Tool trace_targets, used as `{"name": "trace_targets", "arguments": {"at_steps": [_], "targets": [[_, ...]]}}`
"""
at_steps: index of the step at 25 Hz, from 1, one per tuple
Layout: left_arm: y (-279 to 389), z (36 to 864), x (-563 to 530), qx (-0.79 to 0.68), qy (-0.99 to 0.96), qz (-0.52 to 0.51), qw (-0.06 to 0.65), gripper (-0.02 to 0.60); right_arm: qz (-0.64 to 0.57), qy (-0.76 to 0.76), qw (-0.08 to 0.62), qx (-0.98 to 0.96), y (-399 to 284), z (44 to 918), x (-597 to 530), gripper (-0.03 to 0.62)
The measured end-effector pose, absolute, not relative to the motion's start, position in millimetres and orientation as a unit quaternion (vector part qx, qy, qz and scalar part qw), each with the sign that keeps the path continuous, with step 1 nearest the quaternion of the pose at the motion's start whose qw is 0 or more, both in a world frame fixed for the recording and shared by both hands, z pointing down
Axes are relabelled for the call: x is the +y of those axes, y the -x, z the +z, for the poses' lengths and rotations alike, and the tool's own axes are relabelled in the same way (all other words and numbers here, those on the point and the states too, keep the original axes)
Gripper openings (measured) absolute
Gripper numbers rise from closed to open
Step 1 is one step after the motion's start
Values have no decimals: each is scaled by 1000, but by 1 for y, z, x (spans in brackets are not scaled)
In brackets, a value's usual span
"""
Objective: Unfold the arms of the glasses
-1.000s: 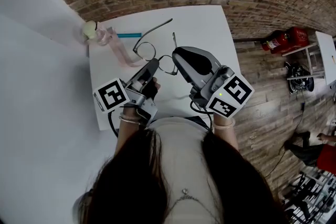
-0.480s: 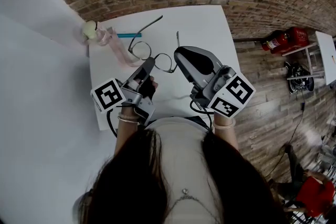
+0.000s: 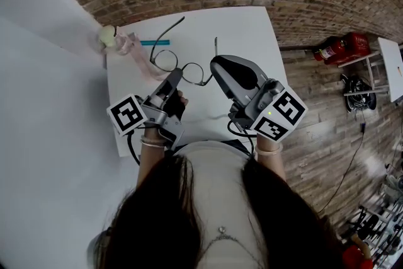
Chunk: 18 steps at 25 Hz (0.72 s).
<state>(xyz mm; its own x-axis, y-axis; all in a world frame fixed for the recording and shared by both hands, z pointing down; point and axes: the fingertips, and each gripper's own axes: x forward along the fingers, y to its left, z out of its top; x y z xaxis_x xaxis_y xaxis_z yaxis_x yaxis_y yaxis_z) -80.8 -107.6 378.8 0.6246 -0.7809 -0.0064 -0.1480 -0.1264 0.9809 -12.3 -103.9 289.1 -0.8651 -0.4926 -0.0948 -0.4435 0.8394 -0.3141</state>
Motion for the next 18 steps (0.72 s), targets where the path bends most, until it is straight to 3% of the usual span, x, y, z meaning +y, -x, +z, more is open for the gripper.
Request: {"name": "trace_targets", "arguments": {"at_steps": [18], "targets": [[91,379,-108,-319,-668,-321,591,20,-147,242,104,954,9,284,-102,25]]}}
